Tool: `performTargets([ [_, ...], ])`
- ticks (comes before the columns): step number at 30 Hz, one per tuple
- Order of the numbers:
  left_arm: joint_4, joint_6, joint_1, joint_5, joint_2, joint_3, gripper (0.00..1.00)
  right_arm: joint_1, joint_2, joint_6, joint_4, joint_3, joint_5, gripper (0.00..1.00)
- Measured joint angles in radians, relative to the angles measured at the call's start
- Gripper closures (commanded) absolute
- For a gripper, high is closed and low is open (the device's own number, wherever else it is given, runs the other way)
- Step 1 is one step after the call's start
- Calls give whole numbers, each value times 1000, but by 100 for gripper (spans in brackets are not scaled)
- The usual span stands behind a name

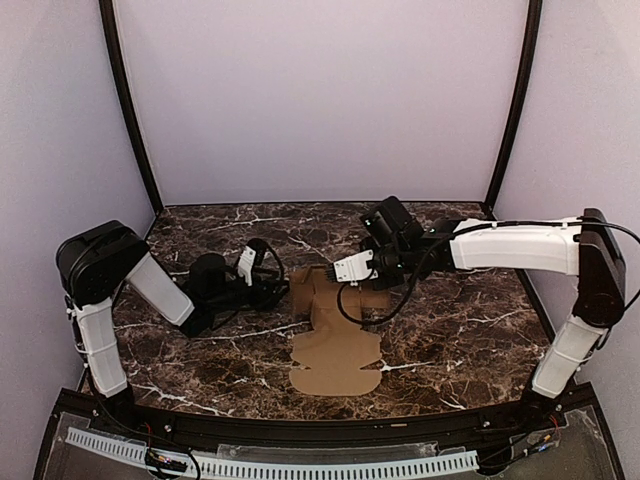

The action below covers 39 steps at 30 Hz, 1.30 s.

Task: Fold the paper box

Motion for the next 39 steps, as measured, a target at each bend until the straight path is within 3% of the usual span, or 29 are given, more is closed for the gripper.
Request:
performTargets([
  [6,6,0,0,124,24,16,39,5,-39,-34,138,-57,59,100],
  [13,3,1,0,152,35,70,38,5,-45,-108,346,-126,101,100],
  [21,6,-8,0,179,44,80,35,26,-70,-178,586,-345,146,100],
  [31,-111,50,-84,192,45,121,34,67,-139,-203,733,-452,189,100],
  [39,-169,86,-130,140,45,137,33,77,-149,-211,751,-499,208,100],
])
